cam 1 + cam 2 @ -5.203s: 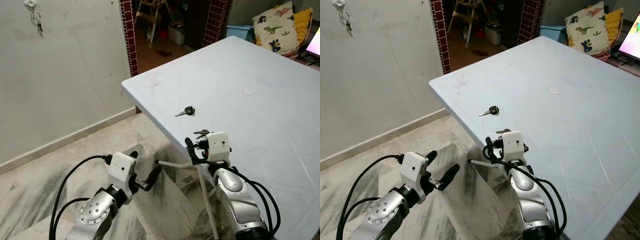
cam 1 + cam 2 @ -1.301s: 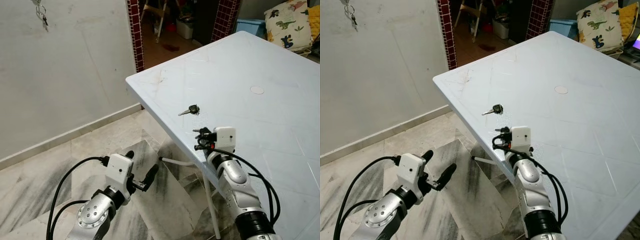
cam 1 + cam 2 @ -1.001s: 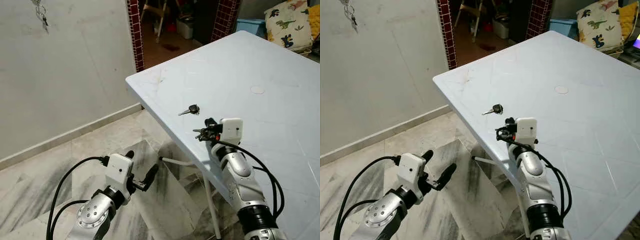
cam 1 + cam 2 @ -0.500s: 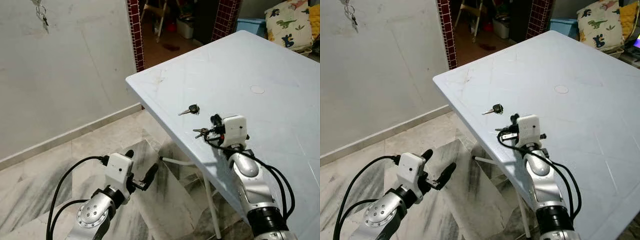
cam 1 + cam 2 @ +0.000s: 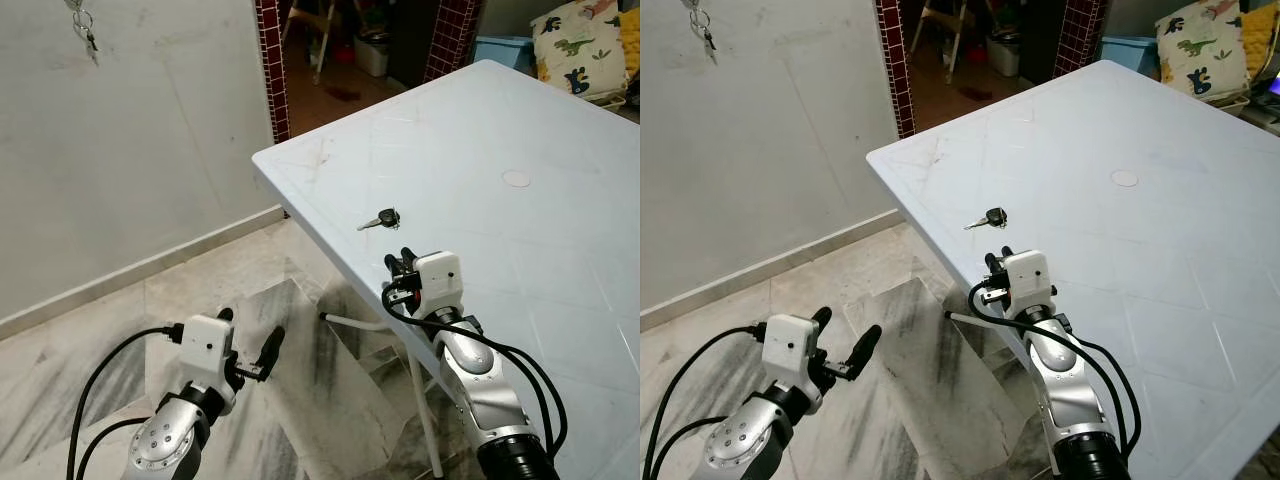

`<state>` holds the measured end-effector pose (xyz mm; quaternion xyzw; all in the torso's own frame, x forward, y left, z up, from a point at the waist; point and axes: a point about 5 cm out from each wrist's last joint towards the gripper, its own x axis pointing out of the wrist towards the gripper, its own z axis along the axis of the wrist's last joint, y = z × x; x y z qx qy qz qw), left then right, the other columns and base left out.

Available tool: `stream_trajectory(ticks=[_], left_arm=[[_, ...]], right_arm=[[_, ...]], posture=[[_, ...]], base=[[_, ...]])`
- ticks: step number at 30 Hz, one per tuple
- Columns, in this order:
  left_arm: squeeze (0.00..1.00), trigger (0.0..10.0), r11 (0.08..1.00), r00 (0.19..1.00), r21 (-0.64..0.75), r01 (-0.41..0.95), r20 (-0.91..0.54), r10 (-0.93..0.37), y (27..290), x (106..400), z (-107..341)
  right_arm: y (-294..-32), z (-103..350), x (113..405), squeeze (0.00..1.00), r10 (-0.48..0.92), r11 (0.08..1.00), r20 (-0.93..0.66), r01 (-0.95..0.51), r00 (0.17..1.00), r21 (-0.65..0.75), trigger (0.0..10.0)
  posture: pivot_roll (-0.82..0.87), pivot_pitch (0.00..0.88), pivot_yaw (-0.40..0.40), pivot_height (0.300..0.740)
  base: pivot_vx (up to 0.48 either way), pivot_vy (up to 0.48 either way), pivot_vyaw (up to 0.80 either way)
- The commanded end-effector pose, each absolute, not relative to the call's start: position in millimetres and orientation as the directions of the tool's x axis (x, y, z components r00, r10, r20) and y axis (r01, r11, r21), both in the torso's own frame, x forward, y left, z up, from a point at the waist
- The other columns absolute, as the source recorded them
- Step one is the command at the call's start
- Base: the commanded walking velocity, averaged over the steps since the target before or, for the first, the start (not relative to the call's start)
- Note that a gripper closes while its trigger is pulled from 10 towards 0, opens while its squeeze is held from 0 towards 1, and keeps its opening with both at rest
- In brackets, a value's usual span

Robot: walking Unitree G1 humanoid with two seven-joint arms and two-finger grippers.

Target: Hang keys on a hook

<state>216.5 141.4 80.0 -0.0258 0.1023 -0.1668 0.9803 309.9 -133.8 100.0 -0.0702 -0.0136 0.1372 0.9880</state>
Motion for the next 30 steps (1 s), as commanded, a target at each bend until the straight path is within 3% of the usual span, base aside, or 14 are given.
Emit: stream_trajectory(ticks=[1,8,10,20,26,30], left_arm=[[0.0,10.0,0.936,0.907,-0.097,0.339,-0.229,-0.352,141,214,74],[0.0,10.0,0.879,0.844,-0.093,0.467,-0.25,-0.475,128,213,71],[0.0,10.0,0.821,0.793,-0.068,0.566,-0.229,-0.565,117,210,75],[0.0,10.0,0.71,0.666,-0.129,0.693,-0.262,-0.698,107,203,70],[0.0,10.0,0.698,0.657,-0.139,0.702,-0.251,-0.711,107,203,70],[0.0,10.0,0.71,0.685,-0.062,0.702,-0.217,-0.696,108,208,75]], right_arm=[[-132,102,309,1.0,0.282,0.95,0.007,-0.278,0.959,-0.143,10.0],[-138,102,311,1.0,0.254,0.954,-0.012,-0.252,0.967,-0.163,10.0],[-140,101,310,1.0,0.249,0.955,-0.022,-0.25,0.968,-0.159,10.0],[-141,102,311,1.0,0.244,0.955,-0.036,-0.247,0.969,-0.163,10.0],[-141,98,309,1.0,0.27,0.948,-0.071,-0.278,0.96,-0.155,10.0],[-137,92,307,1.0,0.294,0.94,-0.106,-0.308,0.95,-0.149,10.0]], posture=[[0.05,0.103,0.061,0.74],[0.05,0.102,0.064,0.74],[0.04,0.103,0.064,0.74],[0.04,0.098,0.064,0.74],[0.03,0.1,0.062,0.74],[0.03,0.099,0.061,0.74]], base=[[0.0,0.0,0.0],[0.0,0.0,0.0],[0.0,0.0,0.0],[0.0,0.0,0.0],[0.0,0.0,0.0],[0.0,0.0,0.0]])
